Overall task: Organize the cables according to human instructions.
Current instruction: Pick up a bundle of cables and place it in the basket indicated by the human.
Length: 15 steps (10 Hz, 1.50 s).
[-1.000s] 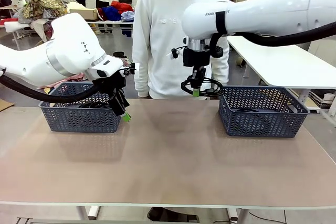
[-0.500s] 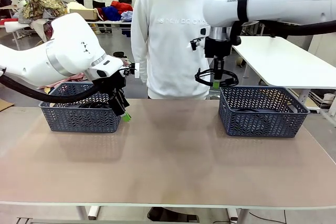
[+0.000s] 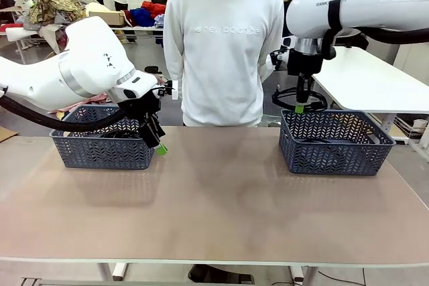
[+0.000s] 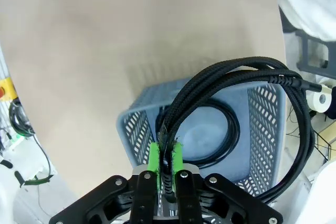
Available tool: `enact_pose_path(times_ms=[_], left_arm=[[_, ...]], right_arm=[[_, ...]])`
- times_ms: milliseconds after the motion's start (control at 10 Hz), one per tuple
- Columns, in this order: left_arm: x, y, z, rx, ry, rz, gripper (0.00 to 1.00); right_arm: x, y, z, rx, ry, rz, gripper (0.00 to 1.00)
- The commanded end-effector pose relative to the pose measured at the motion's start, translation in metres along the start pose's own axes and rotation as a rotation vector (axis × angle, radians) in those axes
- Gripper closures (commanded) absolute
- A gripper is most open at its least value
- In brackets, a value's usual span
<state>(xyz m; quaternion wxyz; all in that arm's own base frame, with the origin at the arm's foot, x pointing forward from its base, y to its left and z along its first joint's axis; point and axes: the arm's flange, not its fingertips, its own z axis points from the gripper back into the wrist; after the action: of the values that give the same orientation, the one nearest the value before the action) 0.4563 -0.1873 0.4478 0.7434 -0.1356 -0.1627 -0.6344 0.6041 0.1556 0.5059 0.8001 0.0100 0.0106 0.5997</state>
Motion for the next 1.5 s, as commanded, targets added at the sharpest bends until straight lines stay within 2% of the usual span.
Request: enact_pose_path(times_ms=[0,400,700,1300,1400], left_arm=[[-0.002,0.000,0.001,0.000,-0.001,-0.003,0.00],[-0.002,0.000,0.001,0.000,-0.001,-0.003,0.00],[-0.002,0.000,0.001,0.000,-0.001,-0.003,0.00],[-0.002,0.000,0.001,0.000,-0.001,-0.003,0.00],[-0.002,0.000,0.001,0.000,-0.001,-0.003,0.00]], right_arm=[[-0.026,0.003,-0.008,-0.016,-0.016,0.044,1.00],[-0.067,-0.005,-0.025,-0.031,-0.005,0.092,1.00],[-0.088,-0.009,-0.039,-0.036,-0.035,0.098,1.00],[-0.098,-0.009,-0.052,-0.008,-0.044,0.117,1.00],[-0.098,-0.011,-0.054,-0.008,-0.028,0.100,0.69]])
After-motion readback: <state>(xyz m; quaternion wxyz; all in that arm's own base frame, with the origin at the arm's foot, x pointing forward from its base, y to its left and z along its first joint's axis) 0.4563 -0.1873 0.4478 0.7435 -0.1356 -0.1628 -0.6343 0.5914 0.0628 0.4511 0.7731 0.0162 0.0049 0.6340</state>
